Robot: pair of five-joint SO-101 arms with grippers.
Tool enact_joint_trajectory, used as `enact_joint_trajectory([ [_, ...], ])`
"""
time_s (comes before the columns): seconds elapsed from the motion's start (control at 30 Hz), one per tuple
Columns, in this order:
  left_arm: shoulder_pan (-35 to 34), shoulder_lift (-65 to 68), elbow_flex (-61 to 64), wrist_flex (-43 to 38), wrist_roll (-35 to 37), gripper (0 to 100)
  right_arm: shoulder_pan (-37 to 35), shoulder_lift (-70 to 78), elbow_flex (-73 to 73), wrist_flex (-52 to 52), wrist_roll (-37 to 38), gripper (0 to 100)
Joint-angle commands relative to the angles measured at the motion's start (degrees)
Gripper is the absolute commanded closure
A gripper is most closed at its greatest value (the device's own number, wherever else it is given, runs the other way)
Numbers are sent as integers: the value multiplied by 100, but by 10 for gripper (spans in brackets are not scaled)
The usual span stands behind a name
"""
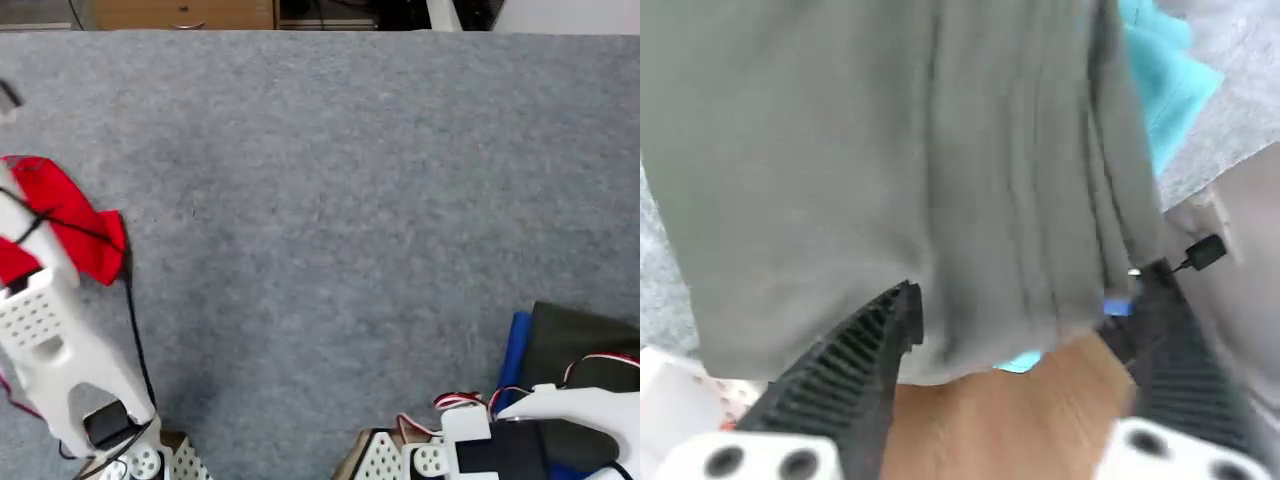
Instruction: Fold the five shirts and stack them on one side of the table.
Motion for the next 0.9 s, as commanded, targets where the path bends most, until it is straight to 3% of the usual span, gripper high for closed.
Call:
enact_joint_trajectory([
  [0.0, -668, -541, 246, 62, -369, 786, 295, -233, -725, 70, 70, 577],
  [0.2, -1697, -497, 387, 62, -782, 785, 576, -233, -1938, 1178, 70, 697],
  [0.33, -2163, -171, 404, 35, -1275, 790, 532, -233, -2141, 1213, -475, 820],
  [0.47, -2400, 514, 431, -563, -1160, 785, 409, -233, -2378, 1213, -791, 919],
  [0.87, -2110, 3222, 378, -1705, -1371, 740, -1068, -233, -2413, 1213, -1802, 937],
])
